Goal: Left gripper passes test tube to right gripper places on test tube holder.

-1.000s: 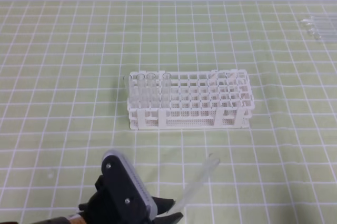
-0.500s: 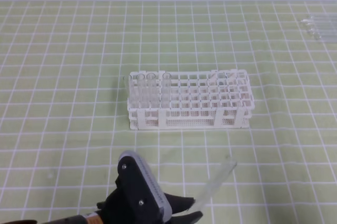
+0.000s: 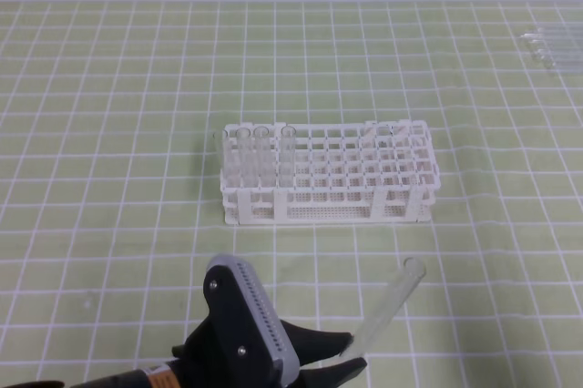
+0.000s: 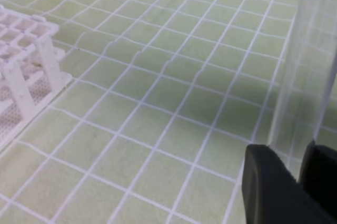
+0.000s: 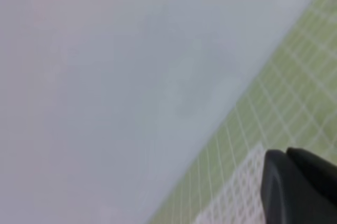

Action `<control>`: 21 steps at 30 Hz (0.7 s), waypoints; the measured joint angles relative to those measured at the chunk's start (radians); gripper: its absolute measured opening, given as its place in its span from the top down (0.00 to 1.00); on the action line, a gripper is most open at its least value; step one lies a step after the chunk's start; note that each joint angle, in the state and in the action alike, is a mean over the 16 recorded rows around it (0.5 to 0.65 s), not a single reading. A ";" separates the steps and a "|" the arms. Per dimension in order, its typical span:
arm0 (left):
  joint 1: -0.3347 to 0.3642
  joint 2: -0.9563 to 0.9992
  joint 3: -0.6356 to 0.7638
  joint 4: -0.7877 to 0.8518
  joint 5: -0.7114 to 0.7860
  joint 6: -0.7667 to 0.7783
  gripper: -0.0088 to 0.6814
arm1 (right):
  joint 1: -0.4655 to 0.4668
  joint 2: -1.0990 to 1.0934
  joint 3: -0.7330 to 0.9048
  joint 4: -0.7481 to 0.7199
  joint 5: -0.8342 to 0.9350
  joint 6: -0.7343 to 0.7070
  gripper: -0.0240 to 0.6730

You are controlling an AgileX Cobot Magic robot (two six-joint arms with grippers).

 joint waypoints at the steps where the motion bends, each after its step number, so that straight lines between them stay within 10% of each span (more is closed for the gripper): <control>1: 0.000 0.001 -0.003 0.000 -0.003 0.000 0.83 | 0.000 0.000 -0.005 0.004 0.019 -0.017 0.99; 11: 0.000 0.027 -0.050 0.004 -0.039 -0.002 0.83 | 0.000 0.026 -0.124 0.182 0.281 -0.443 0.95; 21: 0.000 0.064 -0.085 0.037 -0.080 -0.035 0.83 | 0.000 0.233 -0.275 0.485 0.540 -1.043 0.65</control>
